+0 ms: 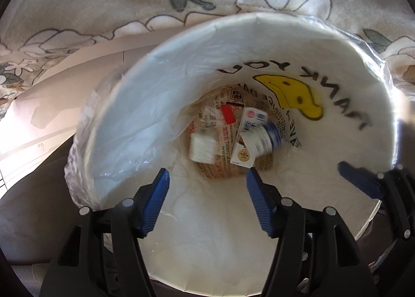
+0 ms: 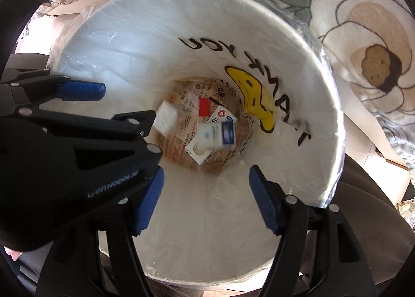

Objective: Collect trash
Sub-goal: 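Open both tools over the bin to drop the white box and yogurt cup, then raise both open tools from the bin toward the bed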

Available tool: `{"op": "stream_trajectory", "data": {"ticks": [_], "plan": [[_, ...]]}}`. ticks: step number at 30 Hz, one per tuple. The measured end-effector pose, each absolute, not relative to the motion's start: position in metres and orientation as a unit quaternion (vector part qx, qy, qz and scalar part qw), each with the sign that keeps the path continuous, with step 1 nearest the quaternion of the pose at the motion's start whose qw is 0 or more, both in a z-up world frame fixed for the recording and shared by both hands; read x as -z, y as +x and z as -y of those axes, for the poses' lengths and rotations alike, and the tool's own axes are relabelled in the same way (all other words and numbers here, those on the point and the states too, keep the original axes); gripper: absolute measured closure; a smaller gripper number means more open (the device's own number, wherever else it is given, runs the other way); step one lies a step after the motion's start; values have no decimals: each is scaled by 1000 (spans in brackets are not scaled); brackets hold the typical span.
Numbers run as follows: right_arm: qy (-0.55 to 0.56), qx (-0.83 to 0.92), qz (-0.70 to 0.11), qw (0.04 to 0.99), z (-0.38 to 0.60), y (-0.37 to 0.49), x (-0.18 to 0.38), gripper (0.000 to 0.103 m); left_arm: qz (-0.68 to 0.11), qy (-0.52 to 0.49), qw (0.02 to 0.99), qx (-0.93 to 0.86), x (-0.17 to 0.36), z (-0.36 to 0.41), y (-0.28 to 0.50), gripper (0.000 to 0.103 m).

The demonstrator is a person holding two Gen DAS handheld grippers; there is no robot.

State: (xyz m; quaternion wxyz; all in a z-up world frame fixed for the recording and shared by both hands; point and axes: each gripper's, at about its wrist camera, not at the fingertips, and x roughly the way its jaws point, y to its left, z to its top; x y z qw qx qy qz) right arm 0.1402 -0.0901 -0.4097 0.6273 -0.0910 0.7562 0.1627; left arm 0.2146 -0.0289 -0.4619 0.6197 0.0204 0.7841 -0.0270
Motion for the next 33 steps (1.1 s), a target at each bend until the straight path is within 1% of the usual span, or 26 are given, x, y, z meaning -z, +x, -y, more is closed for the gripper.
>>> {"op": "stream_trajectory", "data": {"ticks": [10,16,23,33], "plan": [[-88,-164,-759,624,92,143,407,35,-783,15,621,26,453,28,219,39],[-100,-171,-748,634,91,135,384,35,-766,20,642,34,424,27,211,39],[-78,-182,-723,662,110,132,327,35,-728,35,682,64,361,17,194,39],[-65,-204,-656,723,138,124,221,35,-649,25,753,100,243,-7,173,38]]}}
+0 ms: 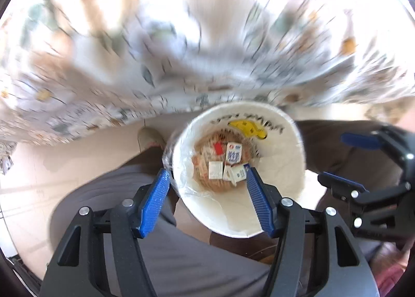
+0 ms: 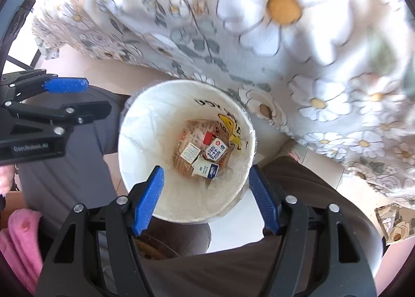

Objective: Collect trash
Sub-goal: 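Raise both open tools from the bin toward the bed, then grasp the black foam tube with the left tool while the right tool grasps the pink cup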

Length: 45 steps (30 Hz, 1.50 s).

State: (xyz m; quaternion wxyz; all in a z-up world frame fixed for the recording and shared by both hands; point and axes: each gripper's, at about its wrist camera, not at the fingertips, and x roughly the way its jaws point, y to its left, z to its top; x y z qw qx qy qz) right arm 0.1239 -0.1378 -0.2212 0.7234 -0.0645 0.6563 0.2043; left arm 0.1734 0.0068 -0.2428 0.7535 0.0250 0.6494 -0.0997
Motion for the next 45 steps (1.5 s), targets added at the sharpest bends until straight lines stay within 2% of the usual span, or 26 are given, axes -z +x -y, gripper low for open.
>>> {"op": "stream_trajectory", "data": {"ticks": [6,13,16,23,33,45], "plan": [[-68,-210,-607,763,149,122,155,35,-590,24,799,113,167,-21,166,34],[-76,-205,-536,815,165,138,73,35,-513,42,848,127,86,-29,175,25],[-72,-203,-505,836,171,151,38,34,-467,69,872,128,57,-29,184,17],[-83,-194,-443,871,177,199,-20,31,-385,154,899,144,11,-23,218,11],[-61,-185,-386,902,169,302,-59,25,-362,174,896,192,-5,-27,311,11],[-17,-194,-388,901,142,453,-45,25,-375,230,866,238,29,-13,443,11]]}}
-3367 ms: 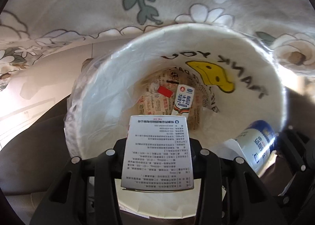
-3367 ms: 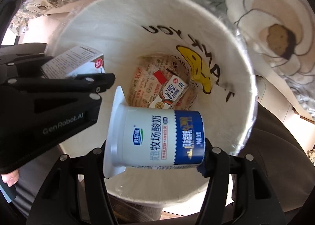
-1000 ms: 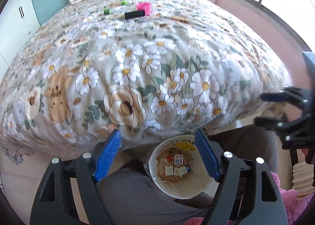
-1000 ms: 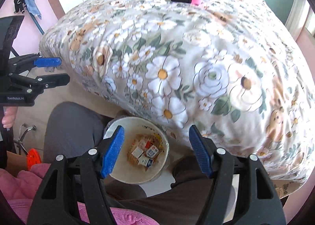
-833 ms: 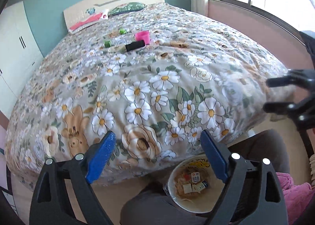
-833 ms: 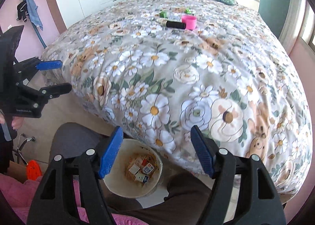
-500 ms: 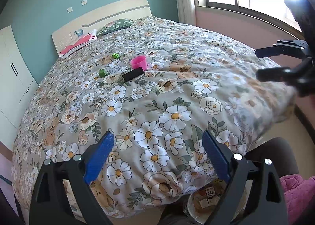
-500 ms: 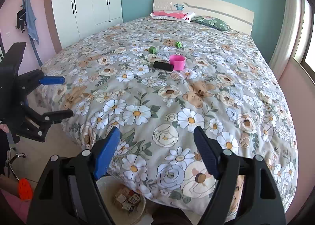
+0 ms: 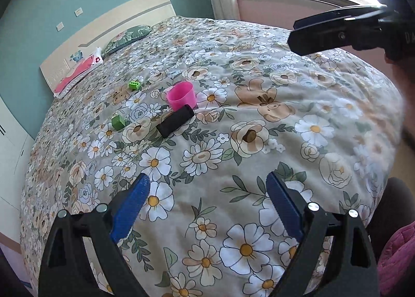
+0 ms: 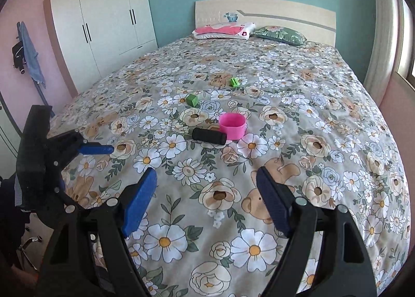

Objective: Collect trash
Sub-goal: 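Grasp the black foam tube with the left tool while the right tool grasps the pink cup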

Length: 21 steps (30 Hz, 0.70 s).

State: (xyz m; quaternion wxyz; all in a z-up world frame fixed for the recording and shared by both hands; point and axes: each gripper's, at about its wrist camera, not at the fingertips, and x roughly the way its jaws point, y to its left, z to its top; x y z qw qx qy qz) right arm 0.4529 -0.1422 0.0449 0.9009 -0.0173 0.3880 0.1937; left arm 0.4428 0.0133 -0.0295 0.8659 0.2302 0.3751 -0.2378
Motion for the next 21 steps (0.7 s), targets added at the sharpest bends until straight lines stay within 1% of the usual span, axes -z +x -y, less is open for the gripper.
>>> {"op": "stream_trajectory", "data": {"ticks": [5,9,14,21], "plan": [[1,-179,-398,900,130,520,-18,25,-382,215,857,271,42,-16,498,11],[3,-169,-420,892,120,572,13,25,-379,214,855,281,54,-20,537,11],[-15,-165,-432,886,104,624,48,25,-384,201,851,298,74,-25,582,11],[-49,-148,-453,878,90,675,95,25,-389,206,842,312,106,-20,622,11]]}}
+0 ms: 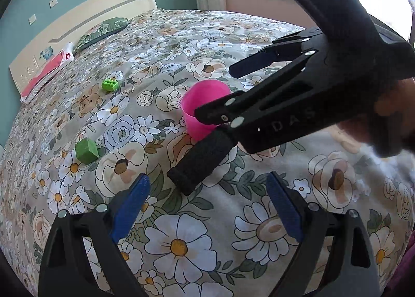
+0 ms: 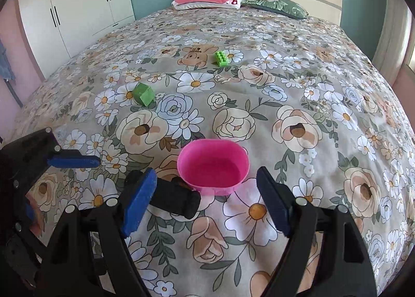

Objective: Collect trash
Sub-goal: 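Grasp the black foam tube with the left tool while the right tool grasps the pink cup, then carry the black foam tube and pink cup with both tools over the bin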

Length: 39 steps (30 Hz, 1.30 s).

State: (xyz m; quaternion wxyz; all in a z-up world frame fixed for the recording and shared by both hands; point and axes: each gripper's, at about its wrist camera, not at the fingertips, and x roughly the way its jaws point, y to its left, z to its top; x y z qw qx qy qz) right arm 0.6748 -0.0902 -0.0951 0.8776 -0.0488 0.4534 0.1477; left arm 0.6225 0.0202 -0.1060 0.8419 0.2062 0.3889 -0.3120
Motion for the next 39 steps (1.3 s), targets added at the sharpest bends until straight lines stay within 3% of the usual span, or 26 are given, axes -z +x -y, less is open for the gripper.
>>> {"op": "stream_trajectory", "data": {"ticks": [14,16,18,23,29,39], "plan": [[-7,-138,-480,866,92,723,148,27,-443,134,825,324,154,-12,672,13],[-4,-135,-481,866,93,725,151,35,-448,111,827,320,155,-14,677,19],[3,-135,-480,867,95,727,151,35,-451,93,828,320,155,-15,678,31],[18,-125,-478,869,102,727,147,36,-455,85,833,303,156,-13,675,39],[37,-112,-469,875,119,719,129,36,-459,67,838,288,148,-16,659,57],[46,-98,-445,889,139,687,77,36,-429,52,859,274,101,-15,609,60]]}}
